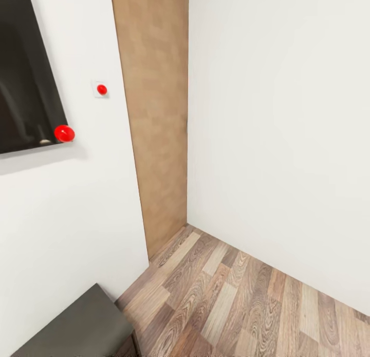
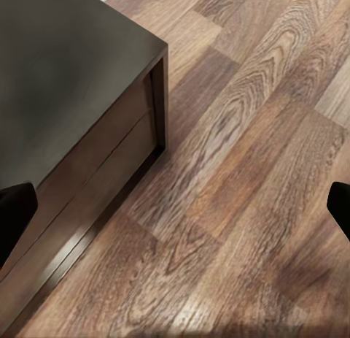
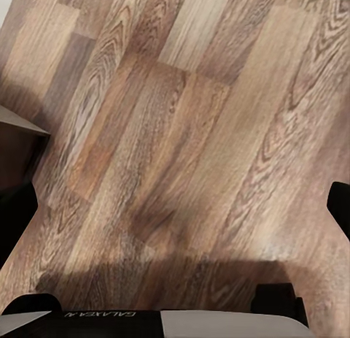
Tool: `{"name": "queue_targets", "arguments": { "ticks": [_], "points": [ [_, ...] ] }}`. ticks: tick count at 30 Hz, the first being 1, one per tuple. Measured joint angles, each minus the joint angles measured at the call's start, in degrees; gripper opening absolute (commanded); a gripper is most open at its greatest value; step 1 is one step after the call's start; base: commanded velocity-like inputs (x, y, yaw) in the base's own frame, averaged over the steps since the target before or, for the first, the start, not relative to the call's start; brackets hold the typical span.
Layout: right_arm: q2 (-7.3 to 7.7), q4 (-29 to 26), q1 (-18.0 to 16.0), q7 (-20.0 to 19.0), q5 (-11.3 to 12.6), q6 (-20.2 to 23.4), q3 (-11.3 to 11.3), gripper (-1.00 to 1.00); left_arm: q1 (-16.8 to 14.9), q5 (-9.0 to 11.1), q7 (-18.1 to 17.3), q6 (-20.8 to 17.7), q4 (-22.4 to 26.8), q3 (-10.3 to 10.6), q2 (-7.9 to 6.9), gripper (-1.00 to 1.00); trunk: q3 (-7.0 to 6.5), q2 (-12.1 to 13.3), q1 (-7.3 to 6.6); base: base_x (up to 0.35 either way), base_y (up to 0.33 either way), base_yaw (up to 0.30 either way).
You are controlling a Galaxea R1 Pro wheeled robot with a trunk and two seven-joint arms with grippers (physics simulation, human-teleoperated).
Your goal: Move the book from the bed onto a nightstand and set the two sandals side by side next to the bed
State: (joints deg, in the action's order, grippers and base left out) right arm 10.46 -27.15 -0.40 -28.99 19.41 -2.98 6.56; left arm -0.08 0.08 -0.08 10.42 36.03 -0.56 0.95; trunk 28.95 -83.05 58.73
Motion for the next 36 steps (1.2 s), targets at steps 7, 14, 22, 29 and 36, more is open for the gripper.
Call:
{"name": "queue_targets", "arguments": {
  "ticks": [7,14,22,29,36],
  "points": [
    [0.0,-0.02,0.0,0.0,0.0,0.0,0.0,1.0,0.0,0.0,0.0,0.0,0.01,0.0,0.0,1.0,0.63,0.0,0.0,0.0,0.0,0.0],
    [0.0,0.0,0.0,0.0,0.0,0.0,0.0,1.0,0.0,0.0,0.0,0.0,0.0,0.0,0.0,1.0,1.26,0.0,0.0,0.0,0.0,0.0],
    [0.0,-0.02,0.0,0.0,0.0,0.0,0.0,1.0,0.0,0.0,0.0,0.0,0.01,0.0,0.0,1.0,1.99,0.0,0.0,0.0,0.0,0.0],
    [0.0,0.0,0.0,0.0,0.0,0.0,0.0,1.0,0.0,0.0,0.0,0.0,0.02,0.0,0.0,1.0,2.62,0.0,0.0,0.0,0.0,0.0],
    [0.0,-0.04,0.0,0.0,0.0,0.0,0.0,1.0,0.0,0.0,0.0,0.0,0.02,0.0,0.0,1.0,3.25,0.0,0.0,0.0,0.0,0.0]
  ]
}}
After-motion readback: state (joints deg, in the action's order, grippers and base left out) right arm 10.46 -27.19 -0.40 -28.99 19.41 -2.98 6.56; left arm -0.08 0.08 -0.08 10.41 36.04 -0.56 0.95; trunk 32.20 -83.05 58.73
